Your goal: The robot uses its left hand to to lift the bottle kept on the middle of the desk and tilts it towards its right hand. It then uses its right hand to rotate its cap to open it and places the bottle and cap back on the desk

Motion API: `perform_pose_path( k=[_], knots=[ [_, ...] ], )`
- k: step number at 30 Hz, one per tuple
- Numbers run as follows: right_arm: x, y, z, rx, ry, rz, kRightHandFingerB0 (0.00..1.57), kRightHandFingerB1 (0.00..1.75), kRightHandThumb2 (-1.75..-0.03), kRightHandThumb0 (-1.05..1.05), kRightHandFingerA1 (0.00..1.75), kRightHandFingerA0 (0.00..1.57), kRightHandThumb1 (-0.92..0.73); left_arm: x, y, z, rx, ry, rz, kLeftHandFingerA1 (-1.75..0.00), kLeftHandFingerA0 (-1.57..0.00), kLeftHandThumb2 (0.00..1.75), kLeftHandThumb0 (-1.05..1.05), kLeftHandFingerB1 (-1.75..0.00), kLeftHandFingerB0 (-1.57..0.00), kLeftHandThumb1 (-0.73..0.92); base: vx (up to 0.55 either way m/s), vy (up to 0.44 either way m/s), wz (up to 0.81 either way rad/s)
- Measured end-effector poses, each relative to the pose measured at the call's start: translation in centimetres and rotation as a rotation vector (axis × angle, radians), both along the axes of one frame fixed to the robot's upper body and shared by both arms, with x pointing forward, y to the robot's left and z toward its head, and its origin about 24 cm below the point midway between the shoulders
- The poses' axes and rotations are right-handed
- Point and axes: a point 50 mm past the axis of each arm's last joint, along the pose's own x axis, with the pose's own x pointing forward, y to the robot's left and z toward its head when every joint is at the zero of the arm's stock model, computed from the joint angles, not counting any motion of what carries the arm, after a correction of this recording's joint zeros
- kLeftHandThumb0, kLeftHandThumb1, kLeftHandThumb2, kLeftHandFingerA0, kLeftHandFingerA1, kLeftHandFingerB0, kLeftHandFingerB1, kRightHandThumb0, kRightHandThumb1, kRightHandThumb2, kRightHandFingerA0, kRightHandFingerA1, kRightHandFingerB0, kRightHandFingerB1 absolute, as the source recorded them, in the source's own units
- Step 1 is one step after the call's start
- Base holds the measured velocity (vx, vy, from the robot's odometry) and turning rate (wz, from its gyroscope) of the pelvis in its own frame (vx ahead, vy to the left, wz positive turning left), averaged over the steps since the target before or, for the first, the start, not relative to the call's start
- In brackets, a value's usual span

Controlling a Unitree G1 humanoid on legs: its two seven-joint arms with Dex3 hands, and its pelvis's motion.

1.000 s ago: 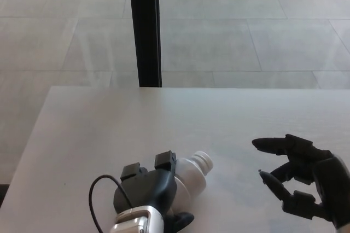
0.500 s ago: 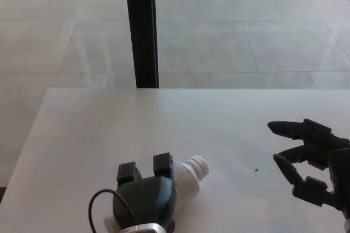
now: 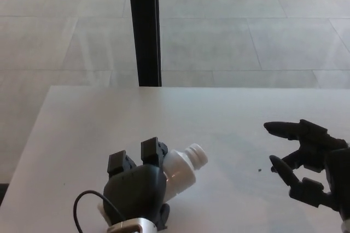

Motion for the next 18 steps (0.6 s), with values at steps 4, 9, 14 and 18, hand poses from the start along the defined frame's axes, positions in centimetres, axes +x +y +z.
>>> perform_pose_path(
  k=[4,9,14,18],
  knots=[
    [0.0,0.4,0.0,-0.008,0.012,0.022,0.61,0.4,-0.6,-0.49,1.0,0.87,-0.63,0.1,-0.1,0.8,-0.05,-0.044,-0.024,-1.69,-1.13,1.08,0.15,-1.42,-0.86,0.62,0.0,0.0,0.0],
    [0.2,0.9,-0.1,-0.028,0.038,0.052,0.6,0.4,-0.6,-0.53,0.96,0.87,-0.63,0.3,0.1,1.6,-0.079,-0.099,-0.058,-1.65,-1.17,1.06,0.12,-1.36,-0.89,0.62,0.0,0.0,0.0],
    [0.9,1.5,0.1,-0.063,0.058,0.079,0.59,0.41,-0.6,-0.58,0.97,0.85,-0.62,0.3,0.6,2.2,-0.076,-0.147,-0.1,-1.75,-0.95,1.13,0.17,-1.37,-0.79,0.6,0.0,0.0,0.0],
    [1.8,2.2,0.8,-0.088,0.059,0.095,0.57,0.4,-0.6,-0.59,0.94,0.86,-0.62,0.2,1.0,2.6,-0.079,-0.182,-0.13,-1.75,-0.92,1.09,0.17,-1.32,-0.83,0.54,0.0,0.0,0.0]
  ],
)
